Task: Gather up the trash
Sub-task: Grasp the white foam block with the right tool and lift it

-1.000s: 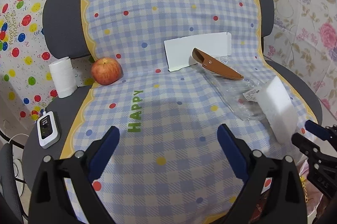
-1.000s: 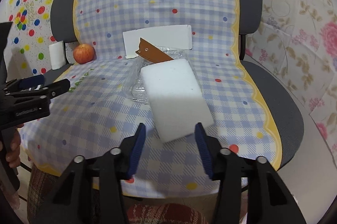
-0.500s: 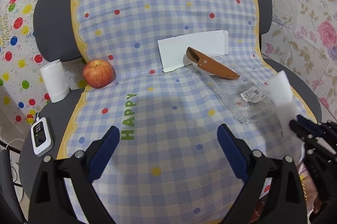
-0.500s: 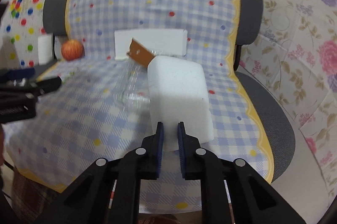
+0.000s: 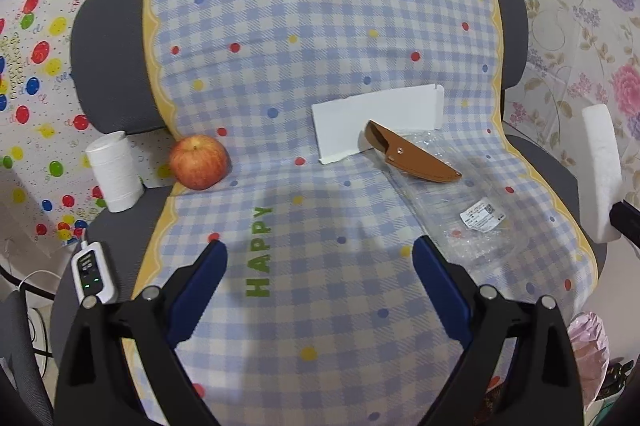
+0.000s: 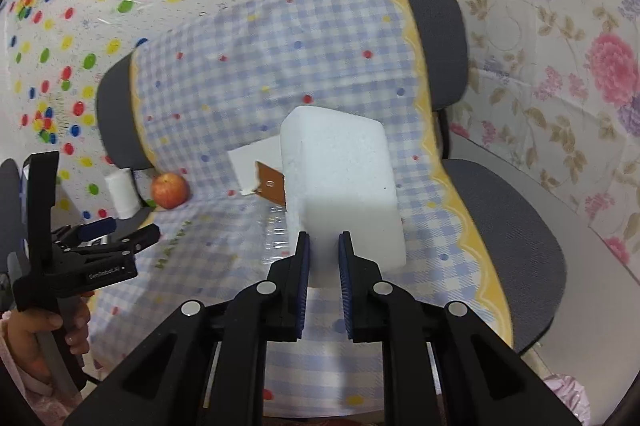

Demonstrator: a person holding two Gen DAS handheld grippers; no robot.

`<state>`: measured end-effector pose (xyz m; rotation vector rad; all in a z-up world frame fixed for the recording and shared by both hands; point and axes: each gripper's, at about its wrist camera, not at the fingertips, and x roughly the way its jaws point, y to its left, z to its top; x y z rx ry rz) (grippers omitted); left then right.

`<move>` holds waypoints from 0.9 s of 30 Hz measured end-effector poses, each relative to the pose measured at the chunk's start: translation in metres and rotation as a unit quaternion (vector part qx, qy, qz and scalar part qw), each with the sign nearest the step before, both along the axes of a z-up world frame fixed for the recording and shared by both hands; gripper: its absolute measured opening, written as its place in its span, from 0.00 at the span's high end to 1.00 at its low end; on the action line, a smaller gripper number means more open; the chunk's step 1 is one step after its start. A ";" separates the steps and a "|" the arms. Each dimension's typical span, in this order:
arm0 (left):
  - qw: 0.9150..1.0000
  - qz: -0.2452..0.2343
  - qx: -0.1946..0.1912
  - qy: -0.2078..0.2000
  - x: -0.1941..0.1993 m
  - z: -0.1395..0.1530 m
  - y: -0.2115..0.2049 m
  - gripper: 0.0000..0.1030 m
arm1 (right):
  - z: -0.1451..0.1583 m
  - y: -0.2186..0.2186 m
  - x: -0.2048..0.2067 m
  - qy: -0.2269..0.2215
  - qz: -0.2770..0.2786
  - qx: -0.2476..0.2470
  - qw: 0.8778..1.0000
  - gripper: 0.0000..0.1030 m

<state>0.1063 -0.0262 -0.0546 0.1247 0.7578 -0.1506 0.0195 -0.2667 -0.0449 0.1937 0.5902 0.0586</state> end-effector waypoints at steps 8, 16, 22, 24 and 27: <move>0.999 0.032 0.014 -0.005 -0.001 0.016 0.024 0.12 | 0.022 0.033 0.010 -0.033 0.048 -0.003 0.998 0.84; 1.000 0.026 0.009 0.002 0.011 0.015 0.019 0.12 | 0.018 0.033 0.017 -0.024 0.051 -0.007 0.998 0.84; 1.000 -0.002 0.011 0.019 0.029 0.004 -0.002 0.21 | 0.013 0.022 0.024 -0.015 0.037 -0.011 0.999 0.84; 1.000 -0.006 0.011 0.022 0.036 0.001 -0.008 0.23 | 0.012 0.020 0.027 -0.013 0.035 -0.013 0.999 0.84; 1.000 -0.014 0.016 0.022 0.045 0.000 -0.017 0.29 | 0.007 0.014 0.035 -0.006 0.030 -0.011 0.999 0.84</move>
